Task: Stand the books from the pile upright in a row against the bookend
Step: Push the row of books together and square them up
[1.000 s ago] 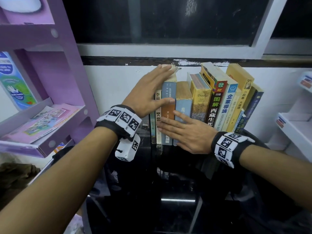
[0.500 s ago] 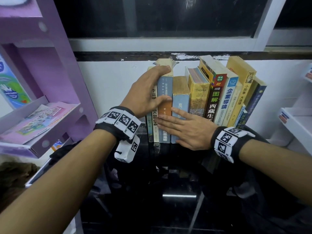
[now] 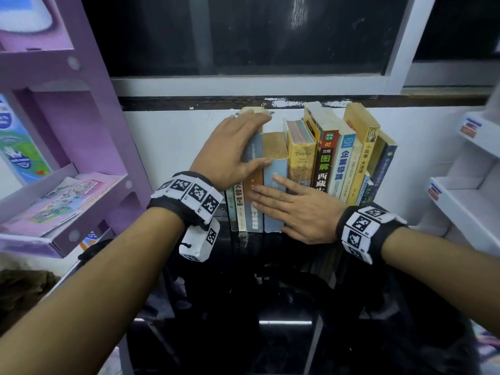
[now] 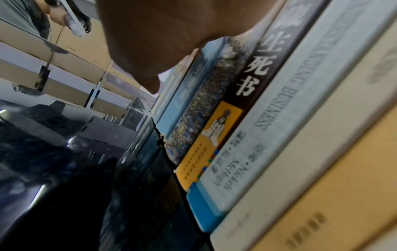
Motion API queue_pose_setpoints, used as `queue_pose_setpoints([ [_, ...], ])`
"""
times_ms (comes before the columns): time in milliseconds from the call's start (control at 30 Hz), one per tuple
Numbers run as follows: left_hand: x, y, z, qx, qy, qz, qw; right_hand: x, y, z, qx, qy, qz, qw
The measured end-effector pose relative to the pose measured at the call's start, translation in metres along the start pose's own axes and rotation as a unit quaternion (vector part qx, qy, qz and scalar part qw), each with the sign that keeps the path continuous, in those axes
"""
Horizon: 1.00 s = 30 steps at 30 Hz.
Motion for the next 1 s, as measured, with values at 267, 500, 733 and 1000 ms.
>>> queue_pose_setpoints([
  [267, 0.014, 0.023, 0.043, 0.038, 0.041, -0.026, 0.998, 0.008, -0.037, 0.002, 0.021, 0.022, -0.009, 0.999],
  [500, 0.027, 0.021, 0.042, 0.072, 0.139, -0.032, 0.987, 0.016, -0.038, 0.012, 0.029, 0.015, -0.010, 0.999],
  [733, 0.027, 0.022, 0.041, 0.097, 0.146, -0.002, 0.984, 0.025, -0.038, 0.013, 0.026, 0.008, -0.002, 1.000],
  [1000, 0.026, 0.021, 0.042, 0.093, 0.153, 0.002, 0.984, 0.026, -0.037, 0.014, 0.027, -0.006, -0.002, 1.000],
])
Point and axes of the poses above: each hand's wrist, its own y-axis towards the middle knuckle, its own x-axis out of the palm, z = x × y, the point moved 7 cm from there along y, towards the middle knuckle, and after that the axes turned 2 degrees about -x, right-handed, at the moved point
